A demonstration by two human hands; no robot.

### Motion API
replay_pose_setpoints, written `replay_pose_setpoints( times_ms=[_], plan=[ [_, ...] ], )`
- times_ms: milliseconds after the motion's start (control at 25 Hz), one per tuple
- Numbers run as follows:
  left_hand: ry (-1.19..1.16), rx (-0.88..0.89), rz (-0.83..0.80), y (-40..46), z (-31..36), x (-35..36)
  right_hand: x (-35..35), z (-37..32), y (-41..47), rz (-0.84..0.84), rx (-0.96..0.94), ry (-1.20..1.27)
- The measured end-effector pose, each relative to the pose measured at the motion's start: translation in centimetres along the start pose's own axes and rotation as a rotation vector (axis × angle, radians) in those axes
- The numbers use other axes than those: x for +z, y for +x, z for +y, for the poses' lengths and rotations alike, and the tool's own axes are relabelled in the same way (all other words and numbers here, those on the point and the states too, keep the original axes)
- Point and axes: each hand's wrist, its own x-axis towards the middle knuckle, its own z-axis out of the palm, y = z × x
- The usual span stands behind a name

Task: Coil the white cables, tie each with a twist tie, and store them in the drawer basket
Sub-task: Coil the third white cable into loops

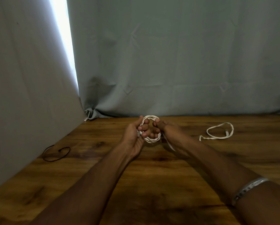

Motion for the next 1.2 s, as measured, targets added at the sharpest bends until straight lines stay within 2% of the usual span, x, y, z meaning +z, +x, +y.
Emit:
replay_pose_setpoints(
  times_ms=[160, 280, 400, 640, 800, 960, 1080, 1200],
  plan=[
    [-0.017, -0.024, 0.005, 0.2, 1.0, -0.3, 0.5, 0.8, 0.1, -0.061, -0.044, -0.108],
    [0.103, -0.055, 0.029, 0.0, 1.0, -0.9, 0.1, 1.4, -0.2, -0.118, -0.064, -0.187],
    [0.26, -0.044, 0.066, -0.3, 0.8, -1.1, -0.4, 2.0, -0.1, -0.139, -0.113, -0.378],
    [0.347, -0.05, 0.15, -0.1, 1.0, -2.3, -0.7, 1.4, -0.9, -0.221, -0.226, -0.576],
    [0.216, 0.063, 0.237, 0.0, 2.7, -2.2, -2.1, 0.5, -0.8, -0.159, -0.393, -0.934],
    [0.093, 0.244, 0.347, 0.3, 4.7, -2.8, -4.1, -0.5, -0.3, -0.08, -0.565, -1.107],
    [0.021, 0.252, 0.279, 0.6, 5.3, -3.3, -4.4, -1.1, 0.1, -0.105, -0.7, -1.224],
    [0.168, 0.218, 0.219, 0.7, 4.0, -2.6, -3.2, -1.6, -0.5, -0.141, -0.823, -1.322]
  ],
)
